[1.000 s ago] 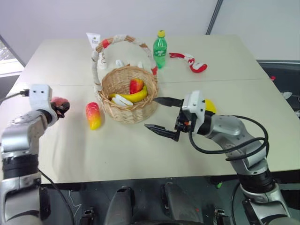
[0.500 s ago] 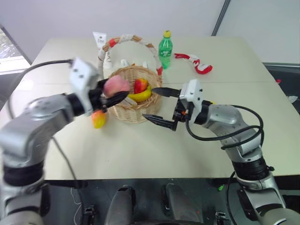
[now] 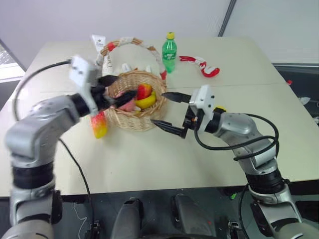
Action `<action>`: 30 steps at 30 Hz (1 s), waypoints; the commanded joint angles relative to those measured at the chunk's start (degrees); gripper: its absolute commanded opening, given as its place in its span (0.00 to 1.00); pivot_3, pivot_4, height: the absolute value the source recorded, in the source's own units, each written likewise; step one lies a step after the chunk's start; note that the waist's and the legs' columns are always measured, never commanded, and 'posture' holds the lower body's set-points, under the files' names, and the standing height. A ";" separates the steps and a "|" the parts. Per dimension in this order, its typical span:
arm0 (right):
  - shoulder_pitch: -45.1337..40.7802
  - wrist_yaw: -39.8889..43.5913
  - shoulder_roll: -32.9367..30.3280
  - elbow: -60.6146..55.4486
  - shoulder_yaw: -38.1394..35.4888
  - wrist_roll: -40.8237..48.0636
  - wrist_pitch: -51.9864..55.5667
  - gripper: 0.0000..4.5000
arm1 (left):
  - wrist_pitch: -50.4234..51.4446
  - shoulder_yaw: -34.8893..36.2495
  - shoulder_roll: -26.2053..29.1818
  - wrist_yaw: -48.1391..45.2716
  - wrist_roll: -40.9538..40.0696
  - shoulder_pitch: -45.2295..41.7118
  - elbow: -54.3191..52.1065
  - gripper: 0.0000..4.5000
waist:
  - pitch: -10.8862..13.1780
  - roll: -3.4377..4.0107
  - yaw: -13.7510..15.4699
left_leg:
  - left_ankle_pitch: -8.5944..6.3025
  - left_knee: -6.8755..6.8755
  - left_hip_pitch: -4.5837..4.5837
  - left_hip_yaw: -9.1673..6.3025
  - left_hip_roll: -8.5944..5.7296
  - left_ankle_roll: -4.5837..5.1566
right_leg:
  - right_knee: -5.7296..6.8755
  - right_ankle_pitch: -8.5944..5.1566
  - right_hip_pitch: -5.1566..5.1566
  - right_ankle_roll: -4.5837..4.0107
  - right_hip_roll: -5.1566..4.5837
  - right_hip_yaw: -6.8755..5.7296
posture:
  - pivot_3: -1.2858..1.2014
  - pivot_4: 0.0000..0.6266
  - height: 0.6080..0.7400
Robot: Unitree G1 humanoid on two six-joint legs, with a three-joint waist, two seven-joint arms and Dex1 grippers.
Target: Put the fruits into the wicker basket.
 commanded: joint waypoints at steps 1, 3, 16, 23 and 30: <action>-1.20 0.91 0.17 -1.40 -0.91 1.00 -1.01 1.00 | 6.10 13.35 1.50 3.90 -7.12 5.06 -1.62 1.00 | 0.00 -0.01 0.27 | 0.00 0.00 0.00 -0.03 0.00 0.00 | 0.01 0.00 0.00 0.00 0.01 -0.02 | 0.52 0.24 1.00; -2.00 1.91 0.43 -0.45 -0.50 1.05 -1.43 1.00 | 8.75 16.27 1.08 7.64 -7.18 8.27 -0.66 1.00 | 0.00 -0.01 0.52 | 0.00 0.00 0.00 -0.07 -0.01 0.00 | 0.01 0.00 0.03 0.00 0.01 -0.06 | 0.52 0.24 1.00; -4.23 4.64 2.17 2.24 1.01 -0.09 -3.22 1.00 | 29.35 7.39 -8.65 28.02 -0.78 -2.14 7.00 1.00 | -0.04 -0.14 1.63 | 0.00 0.04 -0.01 -0.06 -0.13 -0.02 | -0.03 0.01 0.08 0.01 -0.09 -0.07 | 0.52 0.24 1.00; -2.88 2.96 2.05 0.43 0.76 -0.23 -2.43 1.00 | 29.97 3.57 -12.12 29.05 4.80 -6.58 13.60 1.00 | -0.04 -0.14 1.64 | 0.02 0.03 -0.02 -0.05 -0.17 -0.06 | -0.02 0.01 0.04 0.01 -0.06 -0.07 | 0.52 0.24 1.00; -2.08 2.04 2.01 -1.05 0.96 -0.15 -1.78 1.00 | 27.30 1.62 -14.30 26.55 7.04 -7.55 16.14 0.87 | -0.04 -0.14 1.87 | 0.04 0.01 -0.03 -0.05 -0.17 -0.10 | -0.02 0.01 0.03 0.01 -0.15 -0.06 | 0.52 0.24 1.00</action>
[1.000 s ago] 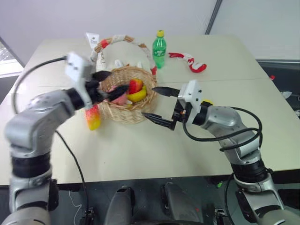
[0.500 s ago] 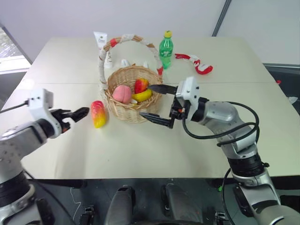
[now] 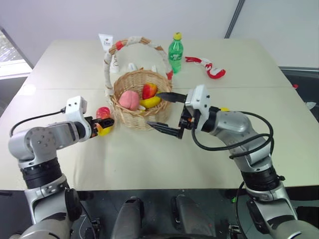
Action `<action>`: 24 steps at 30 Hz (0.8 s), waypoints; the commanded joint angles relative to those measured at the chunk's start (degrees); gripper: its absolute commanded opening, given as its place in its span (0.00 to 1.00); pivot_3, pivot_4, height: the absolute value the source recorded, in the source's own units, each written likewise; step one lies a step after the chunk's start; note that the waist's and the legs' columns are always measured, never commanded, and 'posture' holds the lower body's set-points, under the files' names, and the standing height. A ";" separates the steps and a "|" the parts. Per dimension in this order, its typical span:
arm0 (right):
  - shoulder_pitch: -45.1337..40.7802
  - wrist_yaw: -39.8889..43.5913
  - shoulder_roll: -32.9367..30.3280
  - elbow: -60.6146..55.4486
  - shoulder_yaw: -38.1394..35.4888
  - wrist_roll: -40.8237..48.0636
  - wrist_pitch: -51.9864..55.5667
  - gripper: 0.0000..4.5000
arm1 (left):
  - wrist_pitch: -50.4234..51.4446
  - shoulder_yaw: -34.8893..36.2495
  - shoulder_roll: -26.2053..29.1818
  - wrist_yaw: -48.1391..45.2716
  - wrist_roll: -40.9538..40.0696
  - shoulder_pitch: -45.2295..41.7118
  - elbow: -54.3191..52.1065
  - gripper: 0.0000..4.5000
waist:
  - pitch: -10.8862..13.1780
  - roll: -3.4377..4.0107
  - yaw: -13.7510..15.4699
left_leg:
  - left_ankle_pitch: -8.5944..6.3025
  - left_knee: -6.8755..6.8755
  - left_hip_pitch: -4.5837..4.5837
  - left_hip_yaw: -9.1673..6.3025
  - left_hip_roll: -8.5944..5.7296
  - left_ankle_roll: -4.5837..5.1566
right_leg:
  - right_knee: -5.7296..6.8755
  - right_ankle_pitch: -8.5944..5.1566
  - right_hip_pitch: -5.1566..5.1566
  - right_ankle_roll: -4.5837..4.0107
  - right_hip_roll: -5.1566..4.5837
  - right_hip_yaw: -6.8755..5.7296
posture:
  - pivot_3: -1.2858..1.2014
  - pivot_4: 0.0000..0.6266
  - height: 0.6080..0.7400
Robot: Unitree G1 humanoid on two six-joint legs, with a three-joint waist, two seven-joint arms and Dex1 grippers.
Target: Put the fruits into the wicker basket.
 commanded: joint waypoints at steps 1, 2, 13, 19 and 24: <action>0.17 -0.50 -0.01 -3.02 -0.59 0.39 -0.29 1.00 | -1.44 0.03 -0.42 -1.27 1.01 -0.54 0.14 0.81 | 0.00 0.00 -0.01 | 0.00 -0.01 0.00 -0.01 0.01 0.00 | 0.00 0.00 0.00 0.00 0.00 0.00 | 0.52 0.24 1.00; 0.25 -0.47 0.01 -3.04 -0.43 0.32 -0.32 1.00 | -1.48 0.11 -0.22 -1.61 1.13 -0.43 -0.08 0.69 | 0.00 0.00 -0.04 | 0.00 -0.01 0.00 -0.01 0.01 0.00 | 0.00 0.00 0.00 0.00 0.01 0.00 | 0.52 0.24 1.00; 0.18 0.44 -0.43 -2.43 -0.56 0.36 -0.84 1.00 | -9.39 9.08 14.12 -19.86 -6.19 12.67 -16.32 0.41 | 0.00 0.00 -1.06 | 0.02 -0.09 -0.02 0.00 0.12 -0.05 | -0.02 -0.01 -0.06 -0.02 -0.03 0.03 | 0.52 0.24 1.00; -1.57 2.12 -1.03 1.52 -1.21 -0.21 -2.31 1.00 | -13.79 6.37 18.82 -28.30 -16.03 13.49 -29.18 0.41 | 0.01 0.01 -0.08 | 0.03 -0.09 -0.01 -0.01 0.07 -0.07 | -0.09 -0.02 0.02 -0.04 -0.15 0.01 | 0.52 0.24 1.00; -2.94 2.47 -1.01 4.09 -1.30 -1.15 -3.21 1.00 | -16.49 -12.39 14.74 -19.08 -7.06 -1.79 -23.40 0.41 | 0.01 -0.01 0.27 | 0.03 -0.08 -0.01 -0.01 -0.07 -0.05 | -0.12 -0.01 0.07 -0.02 -0.03 0.00 | 0.52 0.24 1.00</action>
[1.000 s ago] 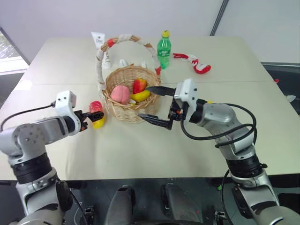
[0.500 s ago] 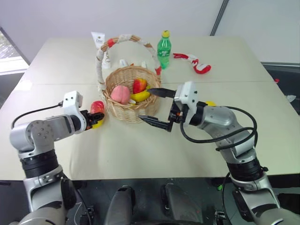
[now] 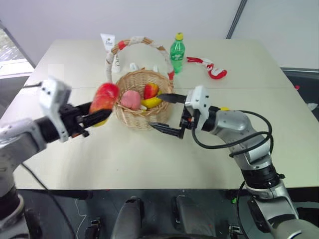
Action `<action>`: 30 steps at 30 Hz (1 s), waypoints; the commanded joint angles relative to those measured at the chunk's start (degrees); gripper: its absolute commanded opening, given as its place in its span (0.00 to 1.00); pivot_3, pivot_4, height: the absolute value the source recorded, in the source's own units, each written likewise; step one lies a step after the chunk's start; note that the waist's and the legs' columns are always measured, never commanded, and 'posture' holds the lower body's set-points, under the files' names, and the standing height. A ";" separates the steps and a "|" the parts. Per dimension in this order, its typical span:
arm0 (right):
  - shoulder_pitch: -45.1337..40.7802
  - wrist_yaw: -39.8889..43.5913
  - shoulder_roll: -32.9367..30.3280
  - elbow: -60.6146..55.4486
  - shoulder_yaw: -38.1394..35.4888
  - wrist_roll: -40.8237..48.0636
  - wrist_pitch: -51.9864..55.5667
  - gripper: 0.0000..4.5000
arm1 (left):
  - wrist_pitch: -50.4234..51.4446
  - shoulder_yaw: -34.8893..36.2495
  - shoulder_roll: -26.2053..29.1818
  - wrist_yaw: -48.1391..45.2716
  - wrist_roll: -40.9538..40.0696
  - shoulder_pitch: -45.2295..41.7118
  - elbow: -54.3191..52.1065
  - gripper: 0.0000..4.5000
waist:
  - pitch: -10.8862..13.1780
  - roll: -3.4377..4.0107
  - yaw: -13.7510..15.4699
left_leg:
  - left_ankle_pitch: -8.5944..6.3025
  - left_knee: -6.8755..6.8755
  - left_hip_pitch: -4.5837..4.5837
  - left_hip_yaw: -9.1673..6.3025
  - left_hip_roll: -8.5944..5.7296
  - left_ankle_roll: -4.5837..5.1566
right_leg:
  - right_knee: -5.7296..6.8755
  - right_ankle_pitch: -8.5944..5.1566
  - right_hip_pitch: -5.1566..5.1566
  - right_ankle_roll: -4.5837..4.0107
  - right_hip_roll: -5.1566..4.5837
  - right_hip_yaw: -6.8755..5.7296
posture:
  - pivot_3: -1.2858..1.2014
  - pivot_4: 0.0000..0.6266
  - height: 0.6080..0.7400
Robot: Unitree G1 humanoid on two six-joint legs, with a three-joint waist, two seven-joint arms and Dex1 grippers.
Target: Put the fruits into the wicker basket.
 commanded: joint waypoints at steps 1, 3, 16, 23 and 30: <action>-1.73 -0.01 -0.11 0.35 -1.25 -0.61 -1.53 1.00 | -2.97 -12.32 -4.04 6.60 7.61 -9.98 5.31 0.41 | 0.00 -0.02 -0.08 | 0.00 0.01 -0.01 0.00 -0.07 0.00 | -0.02 0.01 0.00 0.01 0.04 -0.01 | 0.52 0.24 1.00; -1.69 -0.64 -0.42 0.18 -1.77 -0.90 -1.27 1.00 | -6.09 -19.10 -6.19 7.59 13.11 -14.81 11.55 0.41 | 0.00 -0.02 -0.31 | 0.00 0.02 -0.02 0.01 -0.10 0.02 | -0.01 0.01 -0.01 0.02 0.06 0.00 | 0.52 0.24 1.00; 7.44 -15.02 -9.19 -1.82 -15.09 -5.25 10.21 1.00 | -18.48 -24.34 -9.86 -2.49 19.01 -20.38 20.99 0.98 | 0.03 0.03 0.01 | -0.01 0.02 -0.10 0.05 -0.04 0.04 | 0.03 0.00 -0.13 0.01 0.10 0.04 | 0.52 0.24 1.00; 12.95 -25.61 -9.67 0.43 -22.44 -6.67 23.16 1.00 | -25.24 -28.36 -7.15 -13.95 17.80 -11.36 9.76 0.98 | 0.03 0.04 -0.40 | -0.01 -0.02 -0.06 0.11 0.03 0.05 | 0.03 0.00 -0.13 0.00 0.15 0.10 | 0.52 0.24 1.00; 12.59 -27.11 -7.08 6.25 -20.94 -7.61 20.36 1.00 | -25.74 -31.79 -8.62 -15.38 18.97 -9.19 8.95 0.98 | 0.04 0.05 -0.55 | 0.00 0.01 -0.02 0.32 0.01 0.06 | 0.06 0.00 -0.12 0.02 0.27 0.15 | 0.52 0.24 1.00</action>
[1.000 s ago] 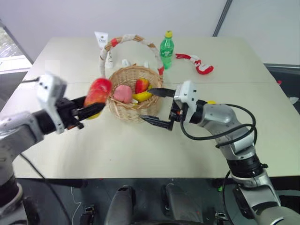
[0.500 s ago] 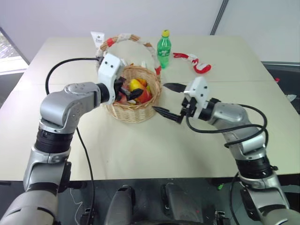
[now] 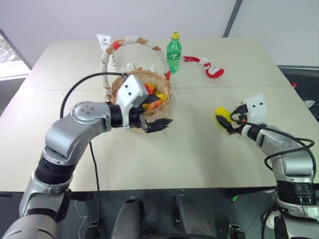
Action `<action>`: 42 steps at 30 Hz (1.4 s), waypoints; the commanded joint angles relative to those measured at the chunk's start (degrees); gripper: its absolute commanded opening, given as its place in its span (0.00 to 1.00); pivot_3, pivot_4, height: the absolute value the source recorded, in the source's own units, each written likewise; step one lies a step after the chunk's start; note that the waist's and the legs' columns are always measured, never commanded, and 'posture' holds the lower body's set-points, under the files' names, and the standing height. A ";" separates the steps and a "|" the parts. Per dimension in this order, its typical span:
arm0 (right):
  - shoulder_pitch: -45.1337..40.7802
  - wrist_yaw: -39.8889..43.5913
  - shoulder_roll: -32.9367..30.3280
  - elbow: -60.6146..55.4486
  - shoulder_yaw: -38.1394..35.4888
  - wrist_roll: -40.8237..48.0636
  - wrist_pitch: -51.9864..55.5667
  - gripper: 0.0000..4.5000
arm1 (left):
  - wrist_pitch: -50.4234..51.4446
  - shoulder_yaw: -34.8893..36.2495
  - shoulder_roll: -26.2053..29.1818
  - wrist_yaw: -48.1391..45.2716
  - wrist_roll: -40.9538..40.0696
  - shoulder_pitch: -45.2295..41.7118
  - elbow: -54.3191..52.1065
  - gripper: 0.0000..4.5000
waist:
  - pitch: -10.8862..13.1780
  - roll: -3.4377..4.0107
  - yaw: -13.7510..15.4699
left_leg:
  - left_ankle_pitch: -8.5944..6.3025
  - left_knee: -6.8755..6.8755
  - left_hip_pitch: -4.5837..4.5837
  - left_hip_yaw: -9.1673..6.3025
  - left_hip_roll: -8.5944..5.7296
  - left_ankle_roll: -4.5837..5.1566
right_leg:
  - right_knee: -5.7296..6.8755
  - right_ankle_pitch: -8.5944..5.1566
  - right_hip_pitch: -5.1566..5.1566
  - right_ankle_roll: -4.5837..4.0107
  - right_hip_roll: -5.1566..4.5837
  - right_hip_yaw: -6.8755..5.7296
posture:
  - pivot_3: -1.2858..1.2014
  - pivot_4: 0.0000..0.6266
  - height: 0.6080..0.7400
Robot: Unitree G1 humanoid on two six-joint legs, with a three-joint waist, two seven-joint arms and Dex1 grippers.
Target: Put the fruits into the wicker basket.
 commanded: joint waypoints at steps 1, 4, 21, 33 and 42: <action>-1.98 -1.05 1.05 1.92 -0.02 -0.46 -1.50 1.00 | -1.49 -0.45 -0.43 -0.03 1.24 0.32 -1.10 0.98 | 0.00 0.00 -0.01 | 0.00 0.00 0.00 0.00 0.00 0.00 | 0.00 0.00 0.00 0.00 0.00 0.00 | 0.52 0.24 1.00; -3.34 -1.91 1.94 4.71 0.31 -0.82 -1.24 1.00 | -1.50 -0.67 -0.56 0.27 1.86 0.99 -1.23 0.98 | 0.00 0.00 0.01 | 0.00 0.00 0.00 0.00 0.00 0.00 | 0.00 0.00 0.00 0.00 0.00 0.00 | 0.52 0.24 1.00; -6.83 12.55 -2.28 -7.31 8.79 1.13 -11.55 0.40 | -6.13 13.96 2.99 2.61 2.03 14.22 -3.41 1.00 | 0.03 0.05 -0.41 | 0.00 0.00 0.01 -0.13 0.08 0.00 | -0.01 0.00 -0.01 0.00 0.00 -0.01 | 0.52 0.24 1.00; -31.13 5.43 19.09 8.14 24.25 -4.60 -10.21 0.40 | -5.49 29.44 4.76 4.58 -5.32 25.01 -7.56 1.00 | 0.00 -0.01 -0.86 | 0.01 0.02 -0.01 -0.33 0.14 -0.02 | 0.06 0.00 0.02 -0.02 -0.16 -0.15 | 0.52 0.24 1.00; -34.73 5.83 23.18 15.23 23.88 -6.77 -16.30 1.00 | -5.31 29.11 4.37 8.00 -6.71 25.67 -10.34 1.00 | 0.00 0.00 -1.20 | -0.02 -0.03 -0.04 -0.30 0.10 -0.01 | 0.01 0.01 -0.02 -0.02 -0.25 -0.14 | 0.52 0.24 1.00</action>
